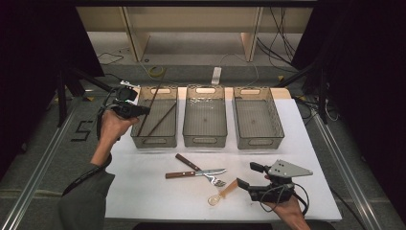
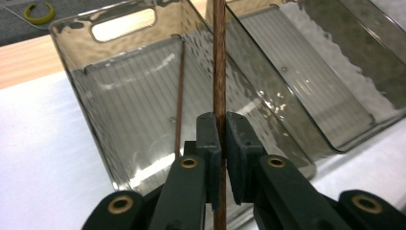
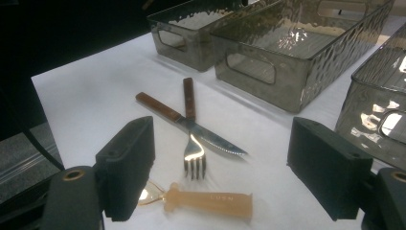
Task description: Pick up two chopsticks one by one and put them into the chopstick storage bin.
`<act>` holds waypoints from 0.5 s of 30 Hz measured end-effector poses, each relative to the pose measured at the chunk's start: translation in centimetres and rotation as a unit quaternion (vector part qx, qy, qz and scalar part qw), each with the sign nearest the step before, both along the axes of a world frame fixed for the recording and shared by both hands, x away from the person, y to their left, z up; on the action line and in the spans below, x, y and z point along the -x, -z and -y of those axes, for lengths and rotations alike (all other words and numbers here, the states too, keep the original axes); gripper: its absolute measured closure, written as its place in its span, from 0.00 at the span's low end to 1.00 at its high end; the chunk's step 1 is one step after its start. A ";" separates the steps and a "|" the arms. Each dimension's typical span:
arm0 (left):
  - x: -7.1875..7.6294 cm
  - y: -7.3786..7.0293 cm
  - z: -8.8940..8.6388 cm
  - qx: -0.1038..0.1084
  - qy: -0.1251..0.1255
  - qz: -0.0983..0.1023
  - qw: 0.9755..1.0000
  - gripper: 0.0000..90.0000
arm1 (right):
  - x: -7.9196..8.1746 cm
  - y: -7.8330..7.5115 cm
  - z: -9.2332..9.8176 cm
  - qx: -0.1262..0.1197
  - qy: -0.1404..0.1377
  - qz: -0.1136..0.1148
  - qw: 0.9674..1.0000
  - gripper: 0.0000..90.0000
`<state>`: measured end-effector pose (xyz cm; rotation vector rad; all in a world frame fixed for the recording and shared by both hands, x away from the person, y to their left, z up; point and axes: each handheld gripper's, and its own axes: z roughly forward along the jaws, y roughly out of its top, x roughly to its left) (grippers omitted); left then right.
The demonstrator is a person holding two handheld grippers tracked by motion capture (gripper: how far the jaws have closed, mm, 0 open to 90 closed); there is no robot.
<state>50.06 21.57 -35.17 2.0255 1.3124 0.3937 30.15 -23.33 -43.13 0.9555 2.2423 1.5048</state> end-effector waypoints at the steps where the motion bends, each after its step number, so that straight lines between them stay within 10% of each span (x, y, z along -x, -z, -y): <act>1: -0.1 0.0 -0.1 0.000 -0.001 0.001 1.000 0.93 | 0.0 0.0 0.0 0.000 0.000 0.000 1.000 0.28; 15: -1.8 0.0 -0.3 -0.009 -0.016 0.013 1.000 0.93 | 0.0 0.0 0.0 -0.001 -0.002 0.000 1.000 0.28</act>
